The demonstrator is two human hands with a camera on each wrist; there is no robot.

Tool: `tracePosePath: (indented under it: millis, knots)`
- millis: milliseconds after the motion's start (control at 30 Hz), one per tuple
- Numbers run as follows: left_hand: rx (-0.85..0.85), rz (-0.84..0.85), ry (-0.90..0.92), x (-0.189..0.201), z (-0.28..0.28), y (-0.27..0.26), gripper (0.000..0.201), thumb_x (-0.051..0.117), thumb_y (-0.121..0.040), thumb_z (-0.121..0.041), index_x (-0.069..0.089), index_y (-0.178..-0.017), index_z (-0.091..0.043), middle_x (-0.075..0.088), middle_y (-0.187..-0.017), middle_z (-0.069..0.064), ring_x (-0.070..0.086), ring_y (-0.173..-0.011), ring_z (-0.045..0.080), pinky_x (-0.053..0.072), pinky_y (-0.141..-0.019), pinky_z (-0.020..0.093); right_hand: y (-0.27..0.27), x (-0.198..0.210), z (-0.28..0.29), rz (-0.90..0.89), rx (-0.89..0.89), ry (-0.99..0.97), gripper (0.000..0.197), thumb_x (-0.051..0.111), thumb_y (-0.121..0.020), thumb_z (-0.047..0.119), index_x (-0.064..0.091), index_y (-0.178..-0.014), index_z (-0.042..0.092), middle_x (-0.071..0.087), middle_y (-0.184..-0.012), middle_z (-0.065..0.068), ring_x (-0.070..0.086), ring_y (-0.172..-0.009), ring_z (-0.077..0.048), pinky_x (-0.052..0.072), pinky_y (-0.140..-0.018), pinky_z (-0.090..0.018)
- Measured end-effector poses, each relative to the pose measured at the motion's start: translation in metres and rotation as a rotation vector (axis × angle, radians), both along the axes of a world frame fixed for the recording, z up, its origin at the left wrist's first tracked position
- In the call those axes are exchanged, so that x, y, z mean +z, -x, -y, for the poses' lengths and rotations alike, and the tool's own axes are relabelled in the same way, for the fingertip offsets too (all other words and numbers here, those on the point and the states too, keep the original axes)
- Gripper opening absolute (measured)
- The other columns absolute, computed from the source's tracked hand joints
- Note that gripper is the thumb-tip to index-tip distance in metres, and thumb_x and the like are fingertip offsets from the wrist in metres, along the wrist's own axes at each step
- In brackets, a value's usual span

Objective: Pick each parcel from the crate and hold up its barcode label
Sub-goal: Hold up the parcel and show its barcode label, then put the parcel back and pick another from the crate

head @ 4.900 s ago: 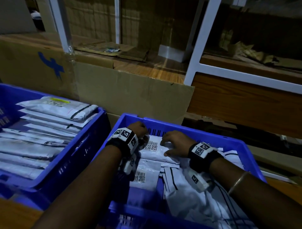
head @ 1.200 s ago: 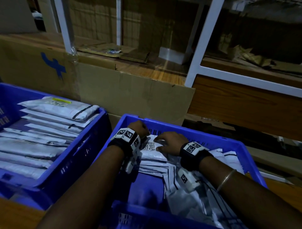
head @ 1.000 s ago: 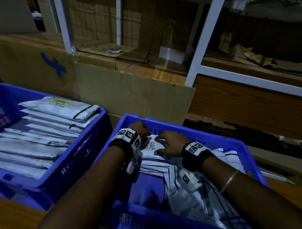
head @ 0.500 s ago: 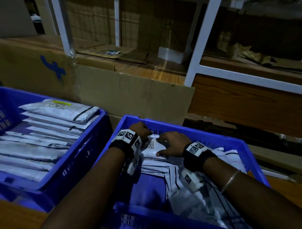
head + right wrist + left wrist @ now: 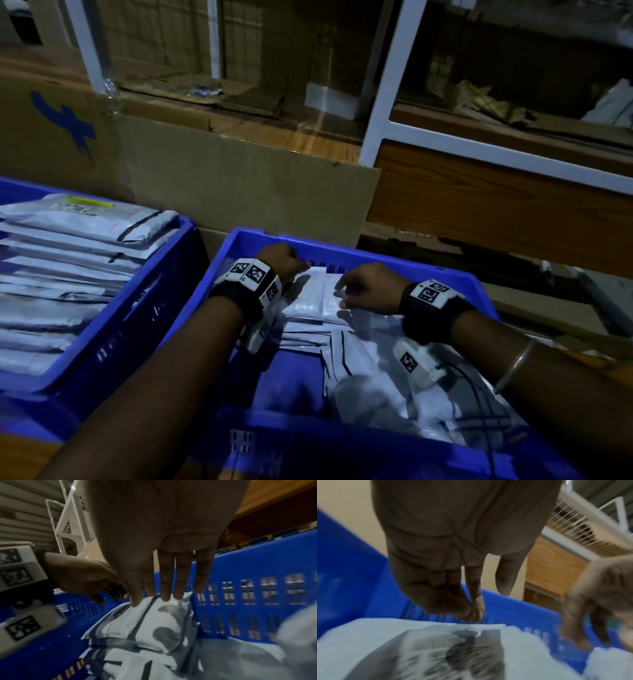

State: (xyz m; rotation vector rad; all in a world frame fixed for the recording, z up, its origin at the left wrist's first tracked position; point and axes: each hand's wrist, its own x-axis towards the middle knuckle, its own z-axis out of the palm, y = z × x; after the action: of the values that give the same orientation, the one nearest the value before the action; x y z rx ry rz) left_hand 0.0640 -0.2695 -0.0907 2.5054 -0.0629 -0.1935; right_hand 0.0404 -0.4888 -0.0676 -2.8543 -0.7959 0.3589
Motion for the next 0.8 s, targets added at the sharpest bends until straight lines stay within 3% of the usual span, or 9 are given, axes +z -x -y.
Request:
tracePosePath:
  millis: [133,267,400,467,633,700,800]
  knots:
    - [-0.048,0.025,0.071,0.004,0.013,0.007,0.033,0.061,-0.091,-0.039,0.074,-0.097,-0.009,0.072,-0.095,0.011,0.066,-0.093,0.024,0.041,-0.070,0.025,0.013,0.006,0.018,-0.069,0.011,0.071,0.017,0.071,-0.081,0.016,0.077,-0.098,0.019,0.075,-0.092,0.002,0.064,-0.080,-0.007,0.043,-0.066,-0.016]
    - [-0.100,-0.030,0.106,0.002,0.029,0.014,0.033,0.063,-0.091,-0.040,0.072,-0.102,-0.010,0.072,-0.098,0.009,0.065,-0.093,0.022,0.047,-0.074,0.026,0.025,0.006,0.027,-0.120,-0.016,0.125,0.016,0.076,-0.078,0.014,0.076,-0.093,0.016,0.075,-0.090,-0.001,0.065,-0.079,-0.010,0.044,-0.070,-0.020]
    - [-0.151,-0.067,0.087,0.001,0.039,0.015,0.034,0.062,-0.091,-0.038,0.073,-0.102,-0.008,0.072,-0.101,0.010,0.065,-0.097,0.022,0.049,-0.082,0.029,0.037,-0.001,0.023,-0.178,0.022,0.194,0.020,0.078,-0.075,0.015,0.077,-0.095,0.017,0.075,-0.089,-0.001,0.066,-0.079,-0.011,0.041,-0.063,-0.011]
    - [-0.127,-0.085,0.071,0.000,0.037,0.012,0.032,0.065,-0.089,-0.035,0.071,-0.101,-0.006,0.071,-0.101,0.012,0.065,-0.099,0.025,0.050,-0.084,0.031,0.040,-0.005,0.018,-0.170,0.032,0.177,0.020,0.076,-0.076,0.016,0.076,-0.096,0.019,0.075,-0.090,-0.001,0.067,-0.082,-0.013,0.044,-0.068,-0.015]
    - [-0.051,-0.105,-0.017,-0.005,0.028,0.007,0.026,0.058,-0.092,-0.027,0.069,-0.103,-0.005,0.069,-0.107,0.016,0.063,-0.101,0.031,0.048,-0.082,0.032,0.036,-0.010,-0.010,-0.044,0.139,0.107,0.041,0.074,-0.083,0.032,0.066,-0.122,0.027,0.069,-0.107,-0.003,0.062,-0.095,-0.019,0.044,-0.077,-0.026]
    - [-0.021,-0.119,0.043,-0.007,0.023,0.004,0.025,0.056,-0.092,-0.020,0.069,-0.105,-0.003,0.068,-0.108,0.018,0.063,-0.102,0.032,0.048,-0.084,0.034,0.030,-0.014,-0.025,-0.018,0.175,0.109,0.048,0.073,-0.084,0.032,0.060,-0.131,0.027,0.062,-0.113,-0.008,0.057,-0.102,-0.024,0.035,-0.075,-0.024]
    - [-0.005,-0.155,0.156,-0.008,0.018,0.000,0.027,0.053,-0.092,-0.010,0.067,-0.110,0.005,0.066,-0.114,0.022,0.062,-0.108,0.034,0.048,-0.090,0.036,0.023,-0.021,-0.041,0.042,0.210,0.118,0.059,0.076,-0.081,0.035,0.055,-0.136,0.027,0.051,-0.123,-0.010,0.050,-0.112,-0.027,0.040,-0.082,-0.030]
